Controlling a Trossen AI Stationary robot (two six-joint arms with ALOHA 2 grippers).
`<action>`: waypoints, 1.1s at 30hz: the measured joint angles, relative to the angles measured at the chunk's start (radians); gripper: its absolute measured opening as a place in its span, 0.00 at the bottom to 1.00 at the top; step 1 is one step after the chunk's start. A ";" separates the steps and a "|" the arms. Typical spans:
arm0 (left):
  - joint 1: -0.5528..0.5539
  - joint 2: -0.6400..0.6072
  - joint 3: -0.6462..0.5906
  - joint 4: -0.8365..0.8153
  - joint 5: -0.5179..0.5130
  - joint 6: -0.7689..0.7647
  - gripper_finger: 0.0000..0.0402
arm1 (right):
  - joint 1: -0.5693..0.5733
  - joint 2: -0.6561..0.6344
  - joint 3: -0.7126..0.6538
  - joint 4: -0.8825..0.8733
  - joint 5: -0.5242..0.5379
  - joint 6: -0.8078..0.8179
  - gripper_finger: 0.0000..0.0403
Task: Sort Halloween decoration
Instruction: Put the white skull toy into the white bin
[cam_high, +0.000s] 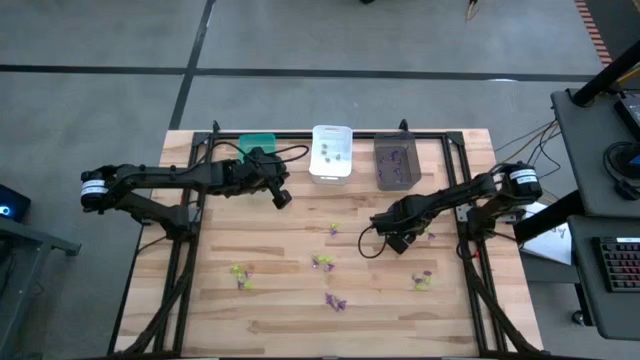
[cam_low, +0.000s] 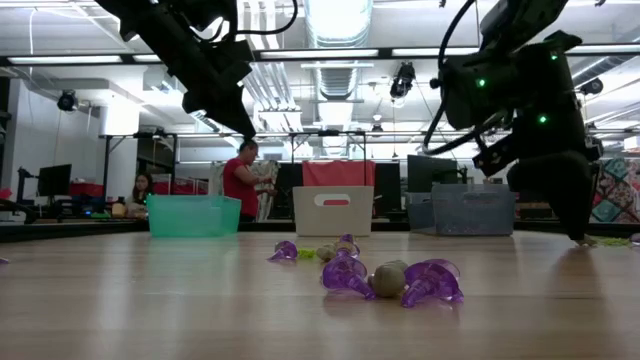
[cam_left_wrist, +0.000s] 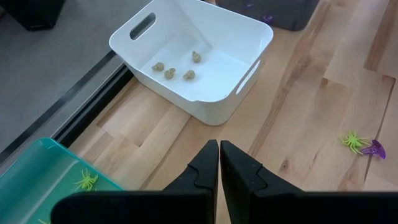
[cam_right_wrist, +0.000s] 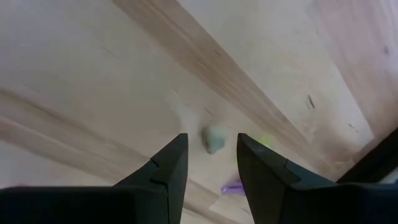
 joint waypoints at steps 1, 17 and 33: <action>0.000 0.000 0.000 0.000 0.000 0.000 0.00 | 0.000 0.009 0.000 0.006 0.000 -0.009 0.31; 0.000 0.000 0.000 0.002 0.000 0.000 0.00 | 0.000 0.051 0.000 0.057 -0.005 -0.078 0.14; -0.121 0.001 -0.021 0.134 -0.002 -0.022 0.00 | 0.000 -0.093 -0.002 0.091 0.006 -0.142 0.05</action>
